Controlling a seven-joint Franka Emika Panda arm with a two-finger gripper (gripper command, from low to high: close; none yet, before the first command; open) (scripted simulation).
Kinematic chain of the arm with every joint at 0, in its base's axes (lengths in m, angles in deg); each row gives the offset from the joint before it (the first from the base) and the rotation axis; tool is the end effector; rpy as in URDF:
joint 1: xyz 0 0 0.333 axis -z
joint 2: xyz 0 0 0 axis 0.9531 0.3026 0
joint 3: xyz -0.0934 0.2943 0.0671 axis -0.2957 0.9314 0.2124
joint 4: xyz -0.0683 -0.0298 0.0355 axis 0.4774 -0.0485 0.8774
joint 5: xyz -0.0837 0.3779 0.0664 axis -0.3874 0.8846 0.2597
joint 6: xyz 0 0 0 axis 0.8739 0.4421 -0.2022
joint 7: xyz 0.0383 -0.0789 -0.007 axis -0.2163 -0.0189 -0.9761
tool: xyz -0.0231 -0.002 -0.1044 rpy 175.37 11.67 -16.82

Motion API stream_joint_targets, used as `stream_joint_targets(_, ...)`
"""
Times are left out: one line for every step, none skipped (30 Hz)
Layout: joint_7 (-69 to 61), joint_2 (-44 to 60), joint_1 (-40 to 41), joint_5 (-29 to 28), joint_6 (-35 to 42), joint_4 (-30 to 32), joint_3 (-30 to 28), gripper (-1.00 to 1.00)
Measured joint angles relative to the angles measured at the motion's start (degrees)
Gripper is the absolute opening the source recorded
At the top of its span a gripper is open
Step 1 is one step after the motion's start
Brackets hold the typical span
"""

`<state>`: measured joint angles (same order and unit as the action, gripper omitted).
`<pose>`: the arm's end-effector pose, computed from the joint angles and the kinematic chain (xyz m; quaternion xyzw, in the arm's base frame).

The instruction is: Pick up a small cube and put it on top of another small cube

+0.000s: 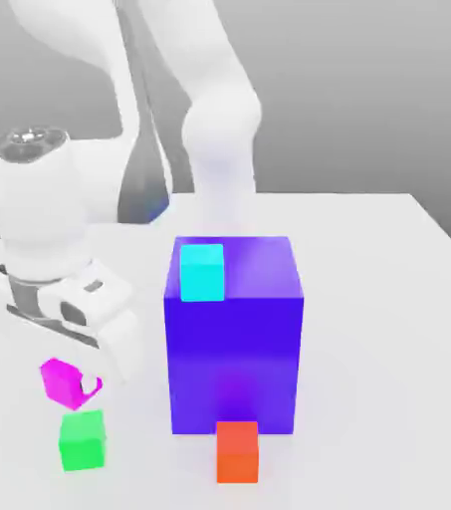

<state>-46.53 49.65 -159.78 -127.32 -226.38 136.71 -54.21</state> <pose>0.4116 -0.1826 0.1933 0.6090 0.7931 0.0000 0.0008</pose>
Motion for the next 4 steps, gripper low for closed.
stream_joint_targets(1.48, -1.17, -1.93, -2.17, -0.56, -0.37, -2.36, 1.00)
stream_joint_targets(1.48, -1.17, -1.92, -2.17, -0.56, -0.37, -2.36, 1.00)
stream_joint_targets(1.48, -1.17, -1.92, -2.17, -0.56, -0.37, -2.36, 1.00)
stream_joint_targets(1.48, -1.17, -1.92, -2.17, -0.56, -0.37, -2.36, 1.00)
